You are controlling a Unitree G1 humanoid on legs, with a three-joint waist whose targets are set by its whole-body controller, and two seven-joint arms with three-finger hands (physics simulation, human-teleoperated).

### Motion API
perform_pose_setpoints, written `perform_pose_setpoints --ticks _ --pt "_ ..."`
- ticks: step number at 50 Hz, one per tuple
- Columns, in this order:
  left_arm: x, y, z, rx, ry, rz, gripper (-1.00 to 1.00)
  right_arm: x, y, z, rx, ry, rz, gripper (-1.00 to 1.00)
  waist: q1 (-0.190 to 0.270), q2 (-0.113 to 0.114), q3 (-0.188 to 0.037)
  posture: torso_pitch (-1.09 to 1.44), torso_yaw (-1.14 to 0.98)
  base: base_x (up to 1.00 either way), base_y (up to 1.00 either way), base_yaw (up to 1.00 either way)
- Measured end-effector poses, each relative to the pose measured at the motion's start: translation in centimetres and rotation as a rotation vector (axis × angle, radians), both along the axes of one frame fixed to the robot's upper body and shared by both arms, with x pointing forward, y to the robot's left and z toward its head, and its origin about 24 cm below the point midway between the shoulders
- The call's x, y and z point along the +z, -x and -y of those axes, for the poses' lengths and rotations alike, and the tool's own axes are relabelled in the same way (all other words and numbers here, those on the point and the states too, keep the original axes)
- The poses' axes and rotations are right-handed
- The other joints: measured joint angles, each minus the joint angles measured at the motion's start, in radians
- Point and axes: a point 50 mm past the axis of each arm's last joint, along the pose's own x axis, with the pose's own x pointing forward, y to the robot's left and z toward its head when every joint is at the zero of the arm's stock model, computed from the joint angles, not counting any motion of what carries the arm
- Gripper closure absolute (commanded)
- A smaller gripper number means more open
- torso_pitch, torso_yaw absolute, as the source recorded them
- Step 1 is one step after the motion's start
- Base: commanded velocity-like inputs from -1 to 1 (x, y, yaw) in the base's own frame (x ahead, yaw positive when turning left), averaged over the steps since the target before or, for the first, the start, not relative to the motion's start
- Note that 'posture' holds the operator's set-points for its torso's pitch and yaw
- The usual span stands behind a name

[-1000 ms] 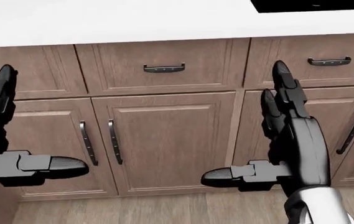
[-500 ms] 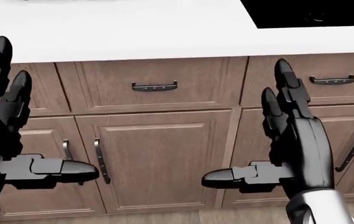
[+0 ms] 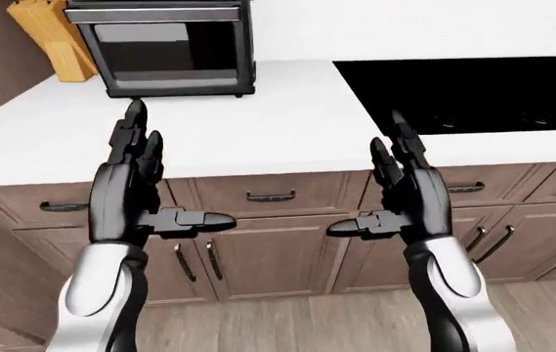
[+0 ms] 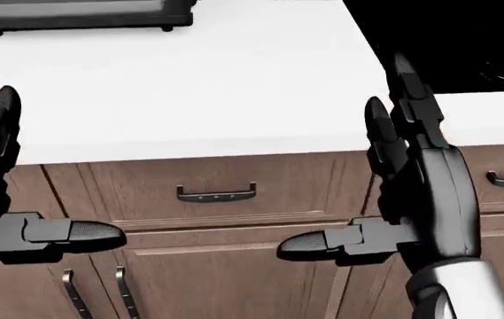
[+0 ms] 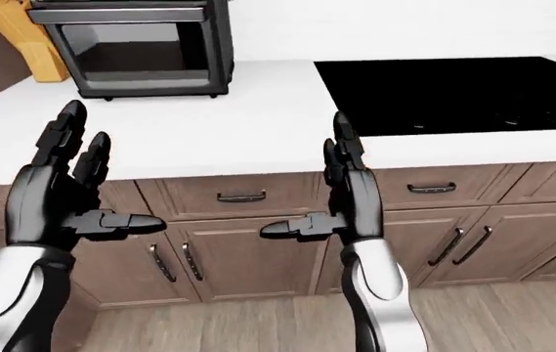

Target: Open the toaster oven door.

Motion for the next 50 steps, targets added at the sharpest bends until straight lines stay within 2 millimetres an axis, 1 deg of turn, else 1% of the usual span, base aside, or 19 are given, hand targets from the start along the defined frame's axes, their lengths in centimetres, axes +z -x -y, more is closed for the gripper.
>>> perform_pose_setpoints --ticks 1,3,6,8,11,13,14,15,16,19,21,26,30,38,41,43,44,47,50 --pt "-0.2 0.0 0.2 -0.008 0.008 -0.008 -1.0 -0.2 -0.1 0.2 -0.006 0.004 -0.009 -1.0 -0.011 0.007 0.011 0.0 0.0 0.5 0.0 0.0" --pt "-1.0 -0.2 0.5 -0.033 0.016 -0.048 -1.0 -1.1 -0.1 0.6 -0.032 0.005 -0.052 -1.0 -0.022 -0.008 0.033 0.0 0.0 0.45 0.0 0.0" --pt "-1.5 -0.2 0.5 -0.035 0.018 -0.068 -1.0 -1.4 -0.2 0.8 -0.044 0.005 -0.064 -1.0 -0.034 -0.011 0.02 0.0 0.0 0.28 0.0 0.0" --pt "-1.1 -0.2 0.4 -0.027 0.014 -0.044 -1.0 -0.9 -0.2 0.7 -0.039 0.002 -0.033 -1.0 -0.035 0.001 0.011 0.0 0.0 0.0 0.0 0.0" --pt "-0.7 0.0 0.6 -0.03 0.012 -0.012 -1.0 -0.7 -0.1 0.7 -0.035 0.003 -0.008 -1.0 -0.043 0.027 0.021 0.0 0.0 0.0 0.0 0.0" --pt "-0.8 0.0 0.6 -0.035 0.013 -0.017 -1.0 -0.9 -0.1 0.7 -0.036 0.006 -0.015 -1.0 -0.039 0.069 0.022 0.0 0.0 0.0 0.15 0.0" --pt "-1.0 -0.1 0.5 -0.033 0.012 -0.028 -1.0 -1.2 -0.1 0.6 -0.034 0.002 -0.025 -1.0 -0.033 0.073 0.024 0.0 0.0 0.0 0.15 0.0" --pt "-1.4 -0.2 0.3 -0.022 0.015 -0.051 -1.0 -1.7 -0.3 0.3 -0.025 -0.001 -0.051 -1.0 -0.023 0.057 0.026 0.0 0.0 0.0 0.16 0.0" --pt "-1.9 -0.3 0.0 -0.009 0.019 -0.078 -1.0 -2.1 -0.4 0.2 -0.015 0.0 -0.077 -1.0 -0.015 0.058 0.027 0.0 0.0 0.0 0.16 0.0" --pt "-1.9 -0.2 -0.3 0.017 0.015 -0.085 -1.0 -2.0 -0.3 0.0 0.001 -0.001 -0.073 -1.0 -0.007 0.082 0.003 0.0 0.0 0.0 0.18 0.0" --pt "-1.2 0.0 -0.1 0.008 0.009 -0.045 -1.0 -1.3 -0.1 0.2 -0.008 -0.001 -0.035 -1.0 -0.012 0.063 -0.014 0.0 0.0 0.0 0.24 0.0" --pt "-0.3 0.1 0.4 -0.023 0.005 0.009 -1.0 -0.3 0.1 0.5 -0.023 0.001 0.025 -1.0 -0.036 -0.015 -0.007 0.0 0.0 0.0 0.28 0.0" --pt "-1.4 -0.1 0.6 -0.042 0.02 -0.064 -1.0 -1.7 -0.3 0.9 -0.045 0.008 -0.045 -1.0 -0.057 -0.019 -0.012 0.0 0.0 -0.01 0.42 0.0" --pt "-0.6 0.1 0.7 -0.043 0.012 -0.018 -1.0 -1.3 -0.3 0.7 -0.031 0.006 -0.015 -1.0 -0.055 0.043 -0.009 0.0 0.0 -0.01 0.51 0.0" --pt "-1.1 0.0 0.7 -0.047 0.017 -0.031 -1.0 -1.4 -0.3 0.8 -0.038 0.005 -0.02 -1.0 -0.06 0.085 -0.005 0.0 0.0 -0.01 0.53 0.0" --pt "-1.3 -0.1 0.5 -0.039 0.017 -0.039 -1.0 -1.2 -0.3 0.7 -0.034 0.0 -0.014 -1.0 -0.055 0.134 -0.013 0.0 0.0 -0.01 0.54 0.0" --pt "-1.7 -0.2 0.2 -0.022 0.015 -0.056 -1.0 -1.5 -0.4 0.3 -0.021 -0.016 -0.023 -1.0 -0.046 0.125 -0.015 0.0 0.0 -0.02 0.0 0.54" --pt "-2.2 -0.4 0.1 -0.016 0.02 -0.083 -1.0 -2.5 -0.7 0.5 -0.025 -0.032 -0.062 -1.0 -0.02 0.143 -0.014 0.0 0.0 0.0 0.0 0.72" --pt "-1.6 -0.2 0.1 -0.016 0.015 -0.045 -1.0 -2.4 -0.9 0.8 -0.035 -0.04 -0.058 -1.0 0.002 0.108 -0.016 0.0 0.0 -0.03 0.0 0.95"
